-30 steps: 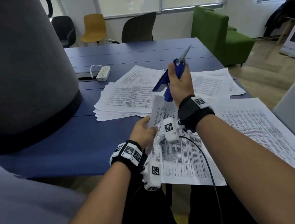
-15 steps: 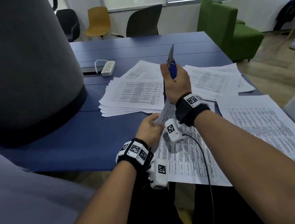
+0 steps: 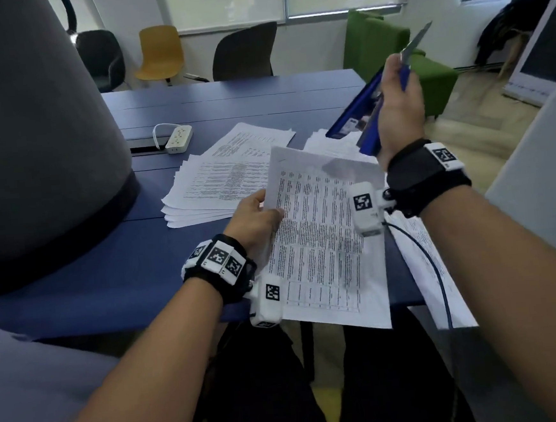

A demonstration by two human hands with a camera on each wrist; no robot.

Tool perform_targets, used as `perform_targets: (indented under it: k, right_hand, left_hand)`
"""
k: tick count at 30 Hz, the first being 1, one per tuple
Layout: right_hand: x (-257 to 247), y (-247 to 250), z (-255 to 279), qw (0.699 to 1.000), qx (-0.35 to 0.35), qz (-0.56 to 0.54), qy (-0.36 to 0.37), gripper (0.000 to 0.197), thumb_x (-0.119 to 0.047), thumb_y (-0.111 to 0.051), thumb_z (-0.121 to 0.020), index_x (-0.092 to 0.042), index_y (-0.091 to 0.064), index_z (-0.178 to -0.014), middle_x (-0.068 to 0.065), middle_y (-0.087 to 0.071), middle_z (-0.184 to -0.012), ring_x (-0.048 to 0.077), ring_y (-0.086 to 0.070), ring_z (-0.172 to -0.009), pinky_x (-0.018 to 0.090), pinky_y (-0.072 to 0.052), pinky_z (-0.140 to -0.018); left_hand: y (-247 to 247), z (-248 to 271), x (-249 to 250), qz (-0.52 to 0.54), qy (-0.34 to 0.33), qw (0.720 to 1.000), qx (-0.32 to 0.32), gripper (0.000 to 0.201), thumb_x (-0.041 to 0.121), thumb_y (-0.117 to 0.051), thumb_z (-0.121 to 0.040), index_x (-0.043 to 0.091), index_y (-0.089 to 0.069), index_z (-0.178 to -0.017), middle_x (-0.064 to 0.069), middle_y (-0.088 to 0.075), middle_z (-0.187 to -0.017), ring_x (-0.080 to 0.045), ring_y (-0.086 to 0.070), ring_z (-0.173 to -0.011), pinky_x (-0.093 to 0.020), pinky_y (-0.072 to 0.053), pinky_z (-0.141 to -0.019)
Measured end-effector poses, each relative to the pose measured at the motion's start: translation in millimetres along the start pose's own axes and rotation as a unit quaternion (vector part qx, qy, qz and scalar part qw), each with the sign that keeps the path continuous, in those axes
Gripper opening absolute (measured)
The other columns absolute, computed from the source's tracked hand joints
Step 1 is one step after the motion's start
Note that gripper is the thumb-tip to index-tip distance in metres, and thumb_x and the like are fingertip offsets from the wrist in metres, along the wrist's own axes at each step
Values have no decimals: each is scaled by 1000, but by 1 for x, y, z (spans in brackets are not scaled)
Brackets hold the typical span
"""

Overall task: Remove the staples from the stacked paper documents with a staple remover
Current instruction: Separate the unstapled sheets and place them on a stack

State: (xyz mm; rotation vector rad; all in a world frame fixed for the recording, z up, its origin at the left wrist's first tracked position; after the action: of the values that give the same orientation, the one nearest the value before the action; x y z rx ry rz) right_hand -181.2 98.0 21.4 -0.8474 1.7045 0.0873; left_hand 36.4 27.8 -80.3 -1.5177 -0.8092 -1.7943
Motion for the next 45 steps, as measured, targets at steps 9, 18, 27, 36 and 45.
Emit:
perform_targets:
  k: [9,18,27,36,45]
  right_hand:
    - [-70,89,-24,985,-9,54,-166,27,-42,-61,-91,-19,-52,-103,9,-58,-89,26,-62,-77,51,-58,-74]
    - [-17,139,-17,933,-13,246,-263,32,-31,-64,-76,-18,-51,-102,16,-59,-102,31,-64,-84,51,-57,-76]
    - [51,179,6,734,-166,579,-314,36,-28,-55,-97,-4,-60,-71,7,-58,-51,24,-53,-61,31,-38,-59]
    - [46,162,10,625,-222,682,-307,13,-13,-47,-99,-3,-54,-98,17,-55,-108,28,-49,-95,27,-34,-79]
    - [74,108,17,752,-202,576,-250,17,-28,-59,-93,-12,-54,-97,9,-60,-88,20,-53,-73,29,-35,-58]
  left_hand:
    - [-57,-40,56,-2,5,999,-41,38,-18,-43,-91,5,-56,-118,-21,-71,-98,-25,-67,-63,-30,-56,-52]
    - [-150,-45,-35,-181,80,970,-142,77,12,-74,-61,6,-48,-133,-22,-69,-118,-36,-70,-108,-51,-58,-97]
    - [-87,-47,-17,-386,38,917,-96,42,19,-65,-86,24,-66,-127,-4,-69,-120,-23,-66,-106,-25,-49,-92]
    - [35,-67,-33,-619,101,779,-8,83,55,-43,-81,36,-22,-159,-12,-24,-165,-44,-29,-147,-58,-30,-119]
    - [50,-56,-37,-635,116,763,-22,77,64,-41,-86,59,-5,-153,-12,-6,-165,-50,-19,-145,-67,-27,-115]
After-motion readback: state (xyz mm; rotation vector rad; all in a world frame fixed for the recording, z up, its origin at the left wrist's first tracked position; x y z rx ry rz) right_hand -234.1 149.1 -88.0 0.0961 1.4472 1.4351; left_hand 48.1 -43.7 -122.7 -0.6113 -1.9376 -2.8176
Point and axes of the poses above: each hand's wrist, its own z-axis away from the middle knuckle, its own y-axis out of the back of the hand, x = y × z, the point moved 1 cm from there along -z, towards the middle knuckle
